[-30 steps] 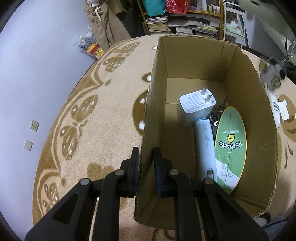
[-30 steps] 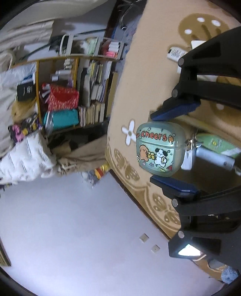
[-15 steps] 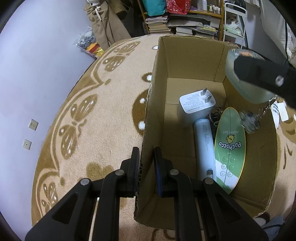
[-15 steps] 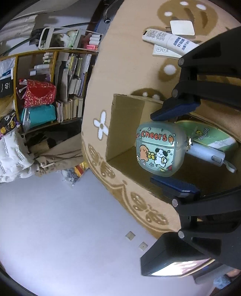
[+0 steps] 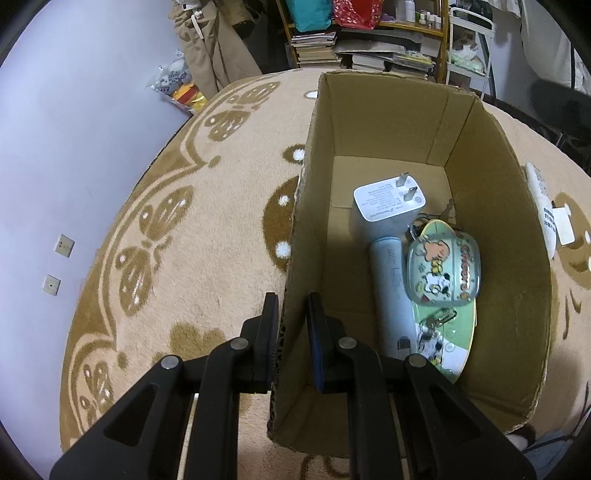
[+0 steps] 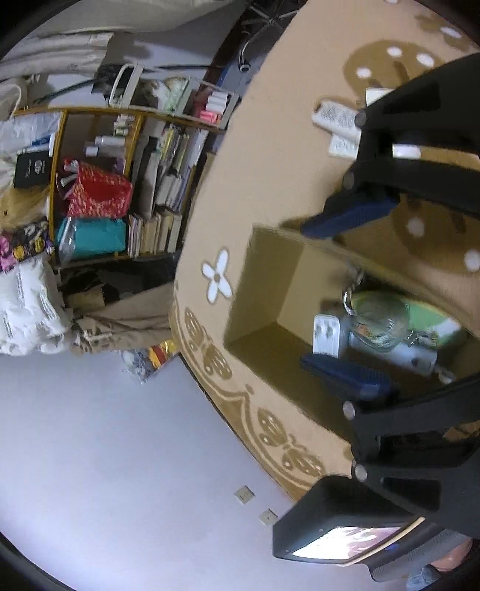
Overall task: Organize rigid objects
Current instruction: 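Carry the green cartoon case with the right tool into the box and release, then move the right tool to the white square pad and grasp it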
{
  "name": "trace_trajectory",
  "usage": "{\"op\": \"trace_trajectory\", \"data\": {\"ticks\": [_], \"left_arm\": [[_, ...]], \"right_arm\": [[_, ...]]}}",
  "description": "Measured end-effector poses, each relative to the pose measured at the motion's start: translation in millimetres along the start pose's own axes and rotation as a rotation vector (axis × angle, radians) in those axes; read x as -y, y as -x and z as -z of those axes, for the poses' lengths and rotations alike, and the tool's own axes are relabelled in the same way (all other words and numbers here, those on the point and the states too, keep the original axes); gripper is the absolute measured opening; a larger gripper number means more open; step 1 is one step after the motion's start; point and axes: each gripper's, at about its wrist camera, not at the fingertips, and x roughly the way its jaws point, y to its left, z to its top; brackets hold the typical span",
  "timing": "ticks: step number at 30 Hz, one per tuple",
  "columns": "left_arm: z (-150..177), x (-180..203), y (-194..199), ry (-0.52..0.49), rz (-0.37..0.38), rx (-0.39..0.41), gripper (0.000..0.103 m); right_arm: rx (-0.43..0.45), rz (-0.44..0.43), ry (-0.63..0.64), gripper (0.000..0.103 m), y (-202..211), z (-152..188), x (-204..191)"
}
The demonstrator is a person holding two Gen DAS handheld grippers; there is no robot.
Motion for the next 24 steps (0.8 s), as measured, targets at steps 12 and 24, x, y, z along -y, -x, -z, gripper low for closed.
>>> {"op": "trace_trajectory", "data": {"ticks": [12, 24], "left_arm": [[0.3, -2.3, 2.2, -0.004, -0.008, 0.002, 0.014], [0.5, 1.4, 3.1, -0.014, -0.04, 0.003, 0.016]], "right_arm": [[-0.039, 0.204, -0.036, 0.088, 6.0, 10.7, 73.7], [-0.126, 0.349, -0.101, 0.088, -10.1, 55.1, 136.7]]}}
